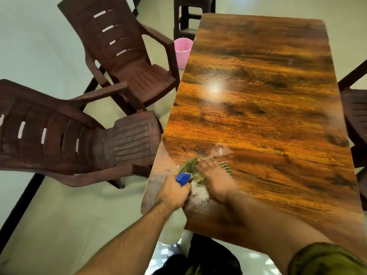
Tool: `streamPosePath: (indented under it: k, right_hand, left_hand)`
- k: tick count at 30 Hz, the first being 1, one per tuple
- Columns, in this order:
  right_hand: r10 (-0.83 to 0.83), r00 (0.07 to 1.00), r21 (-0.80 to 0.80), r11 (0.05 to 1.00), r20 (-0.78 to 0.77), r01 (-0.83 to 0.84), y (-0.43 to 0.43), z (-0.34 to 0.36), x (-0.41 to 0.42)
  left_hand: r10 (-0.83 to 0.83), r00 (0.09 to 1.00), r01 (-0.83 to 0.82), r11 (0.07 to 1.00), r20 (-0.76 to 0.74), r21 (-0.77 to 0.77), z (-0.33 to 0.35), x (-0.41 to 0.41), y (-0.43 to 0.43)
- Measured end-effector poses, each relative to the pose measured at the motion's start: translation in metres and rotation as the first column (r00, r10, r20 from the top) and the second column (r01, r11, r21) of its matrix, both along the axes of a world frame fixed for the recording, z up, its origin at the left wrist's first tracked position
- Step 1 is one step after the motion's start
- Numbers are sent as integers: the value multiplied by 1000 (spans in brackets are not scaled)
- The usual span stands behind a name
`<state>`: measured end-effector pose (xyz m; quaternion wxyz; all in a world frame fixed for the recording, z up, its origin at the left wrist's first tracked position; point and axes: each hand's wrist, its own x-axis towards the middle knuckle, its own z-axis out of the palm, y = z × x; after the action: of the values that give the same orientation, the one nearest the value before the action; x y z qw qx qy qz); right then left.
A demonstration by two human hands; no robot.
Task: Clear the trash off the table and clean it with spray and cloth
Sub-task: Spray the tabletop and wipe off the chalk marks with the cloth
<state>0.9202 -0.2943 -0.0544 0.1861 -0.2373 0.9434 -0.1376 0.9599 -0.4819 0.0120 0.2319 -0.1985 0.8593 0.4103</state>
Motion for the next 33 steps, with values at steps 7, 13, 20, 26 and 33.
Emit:
streamPosePath:
  k: [7,13,20,26,33]
  right_hand:
    - [-661,748,154,736,-47,660,-41,1,-67]
    - [493,870,-2,870,10,-493,-140,-6,-29]
    - [-373,927,100,924,34,368,-162,-3,-93]
    - [253,967,63,965,16,-253,-197,-4,-11]
    - [571,821,-57,819,1,-570,-120,-11,88]
  left_hand:
    - [133,991,-134,988,-14,-73,2,25,-49]
    - [166,986,-167,985,-4,-39,5,35,-72]
    - [342,939,-343,937,18,61,-8,65,-90]
    - [291,956,-291,957,-28,-6,-5,82,-108]
    - [258,965,-258,966,-32,12,-3,108,-114]
